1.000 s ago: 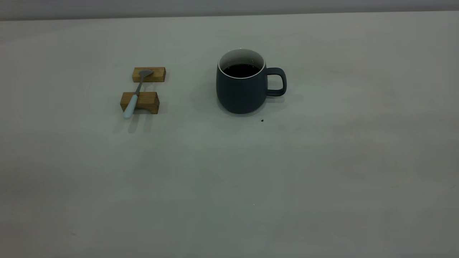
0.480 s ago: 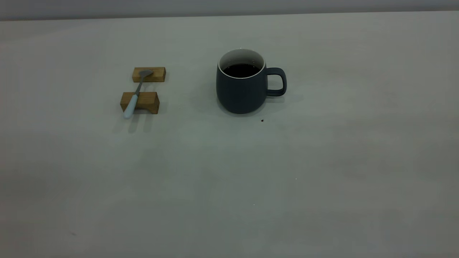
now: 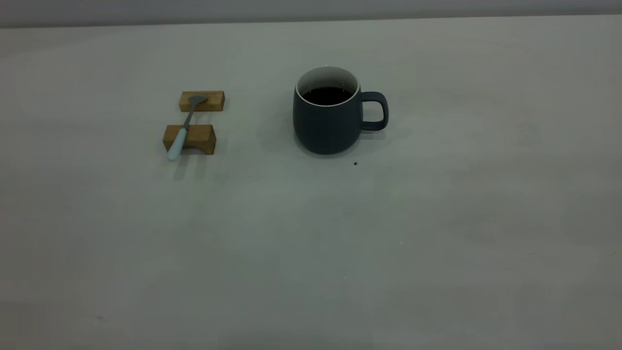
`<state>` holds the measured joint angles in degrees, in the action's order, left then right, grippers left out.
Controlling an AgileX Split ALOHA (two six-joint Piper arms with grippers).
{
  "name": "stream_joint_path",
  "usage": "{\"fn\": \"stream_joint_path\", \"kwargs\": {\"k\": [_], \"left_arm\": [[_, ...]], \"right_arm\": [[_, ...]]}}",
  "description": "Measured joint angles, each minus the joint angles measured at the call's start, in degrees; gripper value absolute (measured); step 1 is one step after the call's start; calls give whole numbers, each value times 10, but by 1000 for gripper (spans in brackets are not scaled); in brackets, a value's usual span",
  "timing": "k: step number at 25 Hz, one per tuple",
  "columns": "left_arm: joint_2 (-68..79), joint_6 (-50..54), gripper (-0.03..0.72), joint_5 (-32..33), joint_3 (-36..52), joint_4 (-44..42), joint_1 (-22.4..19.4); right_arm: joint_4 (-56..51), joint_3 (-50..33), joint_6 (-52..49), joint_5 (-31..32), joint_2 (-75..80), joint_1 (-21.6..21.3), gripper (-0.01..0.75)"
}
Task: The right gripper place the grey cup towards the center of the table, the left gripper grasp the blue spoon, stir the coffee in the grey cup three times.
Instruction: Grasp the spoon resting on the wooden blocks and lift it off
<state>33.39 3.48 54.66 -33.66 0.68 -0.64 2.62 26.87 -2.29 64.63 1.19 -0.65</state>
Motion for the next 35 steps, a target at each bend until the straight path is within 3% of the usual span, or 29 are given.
{"fn": "stream_joint_path", "kwargs": {"k": [4,9,15,20,25,35], "left_arm": [[159,-5,591,-57,-37,5,0],[324,-92,591,-87,-81,51,1],[466,-131,591,-157,-130,75,46],[613,-55,591,-204,-200,69,86],[750,36,591,-218,-297,49,93],[924,51,591,-209,-429,46,117]], "right_arm": [[0,0,0,0,0,0,592],[0,0,0,0,0,0,592],[0,0,0,0,0,0,592],[0,0,0,0,0,0,592],[0,0,0,0,0,0,592],[0,0,0,0,0,0,592]]}}
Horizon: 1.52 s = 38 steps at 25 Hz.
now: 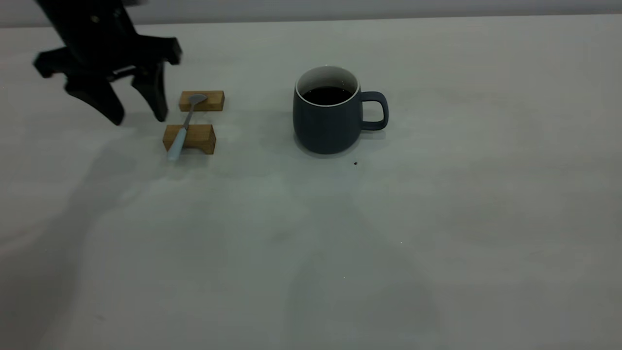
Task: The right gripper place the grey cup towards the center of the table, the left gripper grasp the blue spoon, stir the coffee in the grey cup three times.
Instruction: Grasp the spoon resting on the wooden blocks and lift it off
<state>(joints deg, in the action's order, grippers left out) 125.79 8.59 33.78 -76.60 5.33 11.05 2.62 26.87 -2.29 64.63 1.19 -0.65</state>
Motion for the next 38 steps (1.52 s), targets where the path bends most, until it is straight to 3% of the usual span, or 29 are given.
{"fn": "stream_joint_path", "kwargs": {"k": [24,29,35,38], "left_arm": [[114,3,571,-39,-39,2,15],[114,7,445,-48,-43,2,15],[114,8,148,-52,-43,33,15],[112,8,150,-43,-47,50,15]], "right_arm": [[0,0,0,0,0,0,592],[0,0,0,0,0,0,592],[0,0,0,0,0,0,592],[0,0,0,0,0,0,592]]}}
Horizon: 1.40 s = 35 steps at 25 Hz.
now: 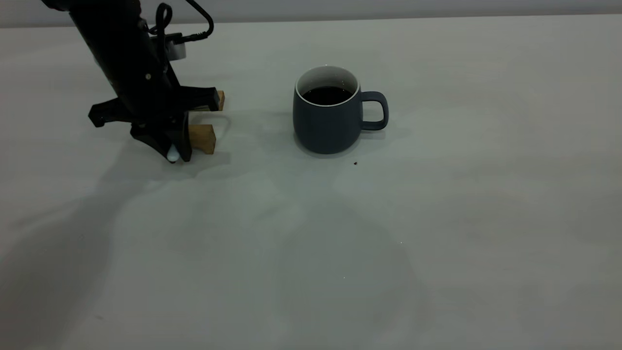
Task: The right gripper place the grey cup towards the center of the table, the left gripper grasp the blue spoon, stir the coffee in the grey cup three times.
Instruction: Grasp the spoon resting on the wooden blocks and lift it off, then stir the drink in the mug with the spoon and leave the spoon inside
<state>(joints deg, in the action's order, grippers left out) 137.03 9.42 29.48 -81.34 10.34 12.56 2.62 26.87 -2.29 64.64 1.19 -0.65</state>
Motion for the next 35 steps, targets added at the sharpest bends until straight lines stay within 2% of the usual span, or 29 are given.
{"fn": "stream_joint_path", "kwargs": {"k": [7,12,16,22,26,31,35], "left_arm": [[-76,0,150,116,-60,5,0],[-136,1,150,159,-88,57,0],[-163,1,150,176,-89,149,0],[-174,11,149,223,-89,353,1],[-174,81,148,251,-89,462,1],[-174,223,146,265,-89,499,1],[-174,386,146,248,-89,531,2]], "right_arm": [[0,0,0,0,0,0,592],[0,0,0,0,0,0,592],[0,0,0,0,0,0,592],[0,0,0,0,0,0,592],[0,0,0,0,0,0,592],[0,0,0,0,0,0,592],[0,0,0,0,0,0,592]]}}
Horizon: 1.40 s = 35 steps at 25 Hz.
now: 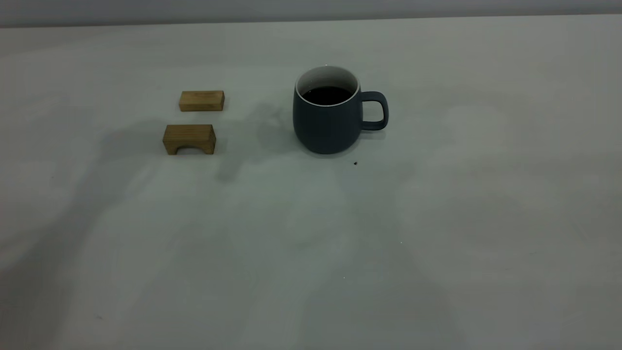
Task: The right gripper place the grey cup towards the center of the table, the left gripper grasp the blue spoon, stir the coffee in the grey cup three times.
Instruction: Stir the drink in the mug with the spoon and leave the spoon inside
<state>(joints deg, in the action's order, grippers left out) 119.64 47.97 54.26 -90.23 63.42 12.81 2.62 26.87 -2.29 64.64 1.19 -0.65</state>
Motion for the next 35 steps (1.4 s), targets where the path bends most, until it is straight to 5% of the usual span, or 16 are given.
{"fn": "stream_joint_path", "kwargs": {"k": [5,10,20,35], "left_arm": [[16,155,144,-9,0,48,18],[36,200,141,-32,1,130,43],[139,0,135,-79,1,333,45],[171,-20,128,-75,1,353,44]], "right_arm": [[0,0,0,0,0,0,592],[0,0,0,0,0,0,592],[0,0,0,0,0,0,592],[0,0,0,0,0,0,592]]}}
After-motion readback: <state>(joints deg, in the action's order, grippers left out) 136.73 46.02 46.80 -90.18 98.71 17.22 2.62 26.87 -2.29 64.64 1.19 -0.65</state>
